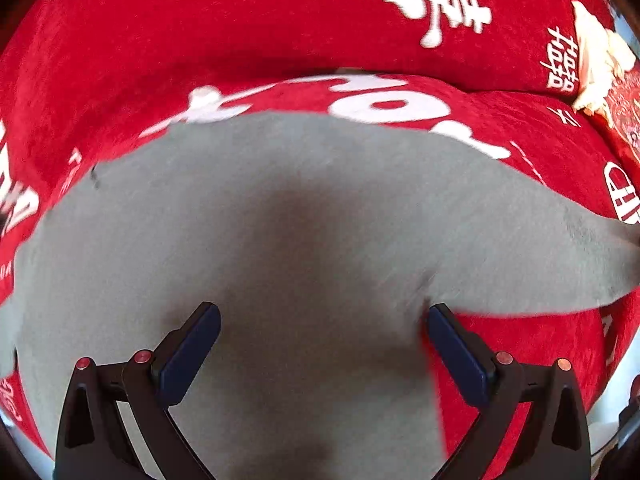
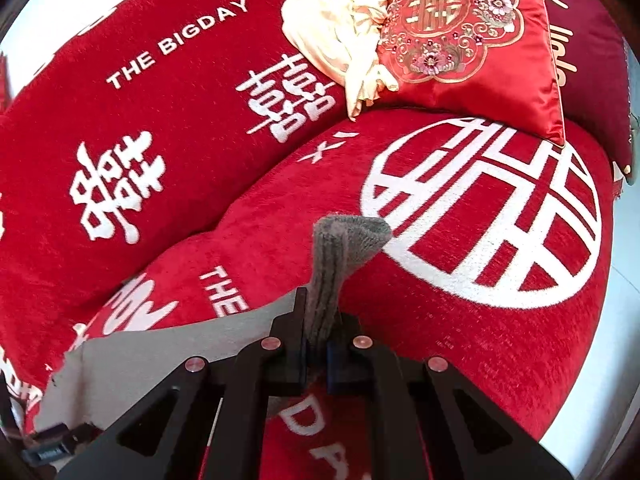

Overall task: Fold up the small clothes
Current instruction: 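Carry the held sleeve across the sweater body with the right tool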

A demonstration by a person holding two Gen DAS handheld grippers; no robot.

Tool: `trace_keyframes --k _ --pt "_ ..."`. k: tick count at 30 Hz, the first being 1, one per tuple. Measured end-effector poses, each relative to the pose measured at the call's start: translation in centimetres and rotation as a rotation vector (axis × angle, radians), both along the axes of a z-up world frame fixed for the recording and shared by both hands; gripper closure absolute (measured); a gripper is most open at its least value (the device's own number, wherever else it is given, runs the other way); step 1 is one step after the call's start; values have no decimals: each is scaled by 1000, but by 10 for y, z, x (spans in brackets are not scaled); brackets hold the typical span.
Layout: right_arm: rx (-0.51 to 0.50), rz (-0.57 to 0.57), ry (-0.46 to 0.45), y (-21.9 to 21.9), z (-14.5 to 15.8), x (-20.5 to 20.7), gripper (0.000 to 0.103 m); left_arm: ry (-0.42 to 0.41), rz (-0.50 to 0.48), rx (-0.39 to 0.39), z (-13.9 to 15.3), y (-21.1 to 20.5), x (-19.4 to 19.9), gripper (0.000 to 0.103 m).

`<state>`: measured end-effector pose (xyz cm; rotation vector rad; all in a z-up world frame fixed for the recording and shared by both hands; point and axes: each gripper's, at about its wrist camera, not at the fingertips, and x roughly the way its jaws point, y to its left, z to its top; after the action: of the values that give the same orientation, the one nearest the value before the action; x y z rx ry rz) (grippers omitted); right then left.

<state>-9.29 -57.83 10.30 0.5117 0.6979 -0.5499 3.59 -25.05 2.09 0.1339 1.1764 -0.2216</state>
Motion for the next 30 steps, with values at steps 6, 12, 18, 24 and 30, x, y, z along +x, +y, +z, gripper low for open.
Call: trace_keyframes --k 6,12,18,24,30 --pt "11 22 -1 23 15 7 96 -11 22 -50 6 35 -20 0" --pt "-4 52 -9 54 35 14 96 -88 23 -47 22 64 -36 0" --pt "-19 83 -5 91 49 27 96 -116 62 -98 30 106 -43 0" --pt "-27 123 2 130 51 43 96 -109 113 -126 25 150 -45 0" --pt "-39 181 22 179 50 65 96 -96 163 -113 15 193 -45 0"
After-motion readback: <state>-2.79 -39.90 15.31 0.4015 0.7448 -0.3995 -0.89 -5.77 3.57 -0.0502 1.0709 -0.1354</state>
